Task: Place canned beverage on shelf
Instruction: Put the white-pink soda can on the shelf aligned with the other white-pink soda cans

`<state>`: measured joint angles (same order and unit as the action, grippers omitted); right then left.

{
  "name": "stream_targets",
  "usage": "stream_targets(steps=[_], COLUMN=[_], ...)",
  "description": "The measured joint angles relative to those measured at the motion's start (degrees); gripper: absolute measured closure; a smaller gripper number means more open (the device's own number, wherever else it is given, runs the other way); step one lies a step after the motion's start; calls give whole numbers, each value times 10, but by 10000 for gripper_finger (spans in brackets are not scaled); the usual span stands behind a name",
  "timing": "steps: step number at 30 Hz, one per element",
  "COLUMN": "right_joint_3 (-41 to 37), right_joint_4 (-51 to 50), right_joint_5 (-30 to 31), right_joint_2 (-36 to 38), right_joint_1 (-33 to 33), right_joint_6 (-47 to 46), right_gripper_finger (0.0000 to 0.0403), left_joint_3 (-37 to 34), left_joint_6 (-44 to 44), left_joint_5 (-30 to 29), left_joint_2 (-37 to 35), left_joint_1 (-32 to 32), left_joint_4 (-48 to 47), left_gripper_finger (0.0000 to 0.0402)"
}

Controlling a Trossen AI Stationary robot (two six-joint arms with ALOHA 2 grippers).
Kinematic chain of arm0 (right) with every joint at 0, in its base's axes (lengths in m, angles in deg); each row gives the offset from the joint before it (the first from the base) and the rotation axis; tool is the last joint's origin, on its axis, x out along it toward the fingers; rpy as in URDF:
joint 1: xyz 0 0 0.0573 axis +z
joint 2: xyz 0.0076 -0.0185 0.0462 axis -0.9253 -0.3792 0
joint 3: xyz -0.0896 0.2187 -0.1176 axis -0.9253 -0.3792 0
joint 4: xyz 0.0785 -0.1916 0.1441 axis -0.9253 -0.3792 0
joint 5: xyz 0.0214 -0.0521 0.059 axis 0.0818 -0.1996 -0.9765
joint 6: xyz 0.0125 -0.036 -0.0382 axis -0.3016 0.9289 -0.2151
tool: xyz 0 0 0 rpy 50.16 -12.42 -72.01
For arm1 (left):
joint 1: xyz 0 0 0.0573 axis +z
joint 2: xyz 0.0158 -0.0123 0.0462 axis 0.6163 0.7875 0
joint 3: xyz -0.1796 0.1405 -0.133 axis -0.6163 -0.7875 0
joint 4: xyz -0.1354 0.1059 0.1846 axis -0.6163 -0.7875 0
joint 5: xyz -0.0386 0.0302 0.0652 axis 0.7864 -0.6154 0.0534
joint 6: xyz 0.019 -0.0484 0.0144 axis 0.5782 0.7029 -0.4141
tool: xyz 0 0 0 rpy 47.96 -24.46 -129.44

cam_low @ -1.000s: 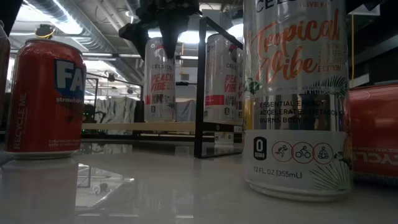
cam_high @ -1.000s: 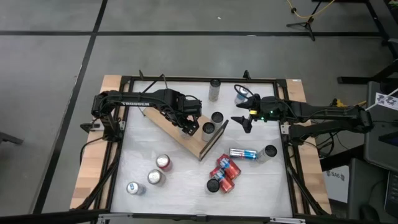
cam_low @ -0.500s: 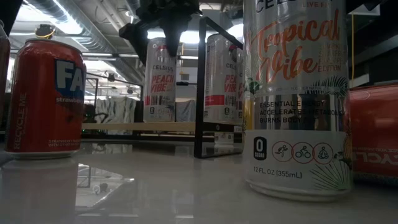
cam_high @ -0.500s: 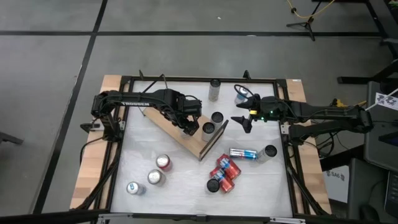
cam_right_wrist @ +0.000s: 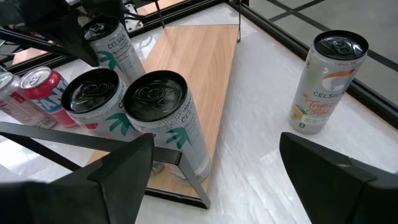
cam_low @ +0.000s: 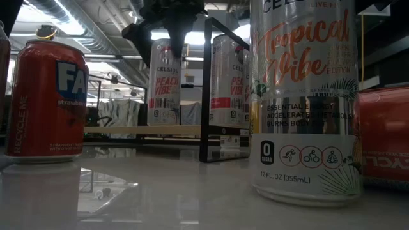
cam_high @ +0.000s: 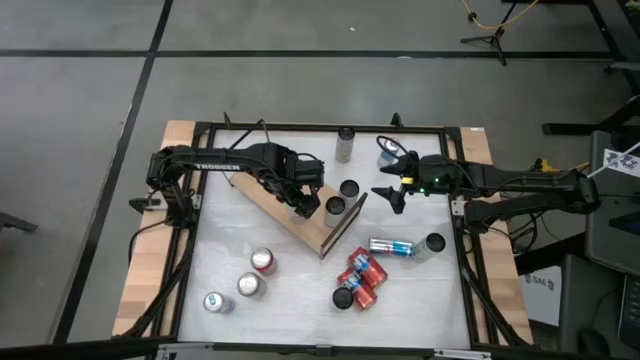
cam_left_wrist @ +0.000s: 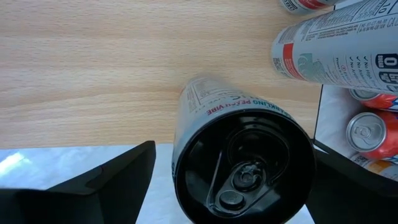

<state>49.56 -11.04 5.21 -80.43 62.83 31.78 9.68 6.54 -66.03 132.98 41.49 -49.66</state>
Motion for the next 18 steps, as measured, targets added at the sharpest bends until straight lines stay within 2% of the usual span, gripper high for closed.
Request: stream_targets(steps=[18], right_joint_3=[0], right_joint_4=[0], right_joint_5=[0], right_joint_2=[0], right_joint_1=[0], right_joint_6=[0], right_gripper_finger=[61], left_joint_3=[0], left_joint_6=[0], left_joint_5=[-19], left_joint_2=[-31], left_joint_1=[0], left_joint_4=[36], left_gripper_finger=[46])
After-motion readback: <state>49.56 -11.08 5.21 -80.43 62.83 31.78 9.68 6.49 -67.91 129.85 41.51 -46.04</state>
